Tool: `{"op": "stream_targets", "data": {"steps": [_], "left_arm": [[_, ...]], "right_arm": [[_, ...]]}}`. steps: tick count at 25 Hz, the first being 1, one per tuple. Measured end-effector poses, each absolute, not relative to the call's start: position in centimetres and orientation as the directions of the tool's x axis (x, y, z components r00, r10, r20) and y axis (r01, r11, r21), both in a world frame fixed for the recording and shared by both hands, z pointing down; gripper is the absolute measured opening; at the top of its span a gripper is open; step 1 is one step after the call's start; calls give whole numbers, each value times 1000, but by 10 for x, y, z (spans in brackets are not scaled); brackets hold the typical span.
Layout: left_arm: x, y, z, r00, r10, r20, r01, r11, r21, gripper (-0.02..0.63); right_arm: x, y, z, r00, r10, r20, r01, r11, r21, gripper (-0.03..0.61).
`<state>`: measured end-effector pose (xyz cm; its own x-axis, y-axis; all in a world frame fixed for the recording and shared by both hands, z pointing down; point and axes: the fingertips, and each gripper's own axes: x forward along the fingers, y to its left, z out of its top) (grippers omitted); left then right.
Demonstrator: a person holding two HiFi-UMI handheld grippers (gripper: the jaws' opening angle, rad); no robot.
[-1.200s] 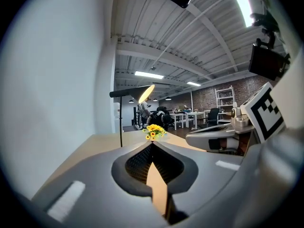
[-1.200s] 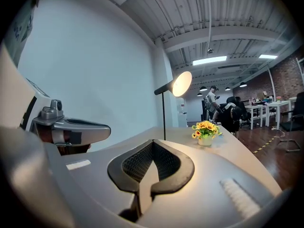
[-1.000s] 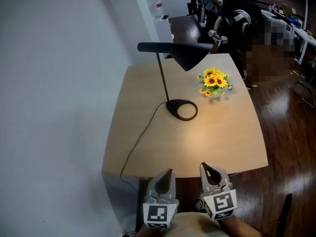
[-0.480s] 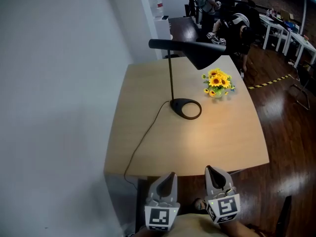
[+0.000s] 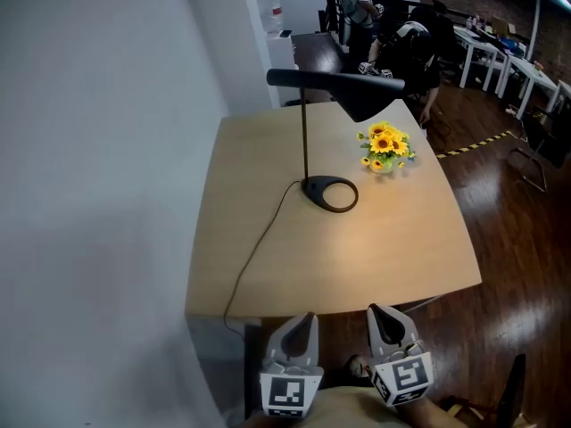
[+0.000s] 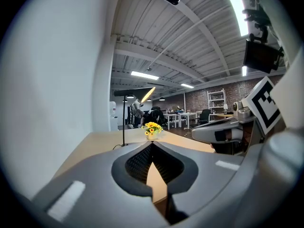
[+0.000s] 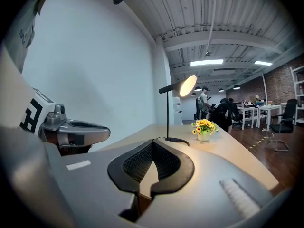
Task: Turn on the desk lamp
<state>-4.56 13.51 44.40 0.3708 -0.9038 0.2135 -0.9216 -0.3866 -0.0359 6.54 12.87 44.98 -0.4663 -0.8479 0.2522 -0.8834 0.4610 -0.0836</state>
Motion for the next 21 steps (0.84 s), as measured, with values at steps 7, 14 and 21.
{"op": "stream_targets", "data": {"steps": [7,14,21], "left_arm": [[-46,140,447,378,-901,213,-919,-393,-32,-6],[-48,140,446,367,-907,205,-924,-381,-29,-6],[-44,144,444,371,-905,208,-923,-384,-26,-6]], "right_arm": [[65,131,453,-458,-851,256,-888,450,-95,-5],[64,131,454,-466,-848,254,-884,457,-95,-5],[66,134,453,-472,-844,254,-881,464,-97,-5]]}}
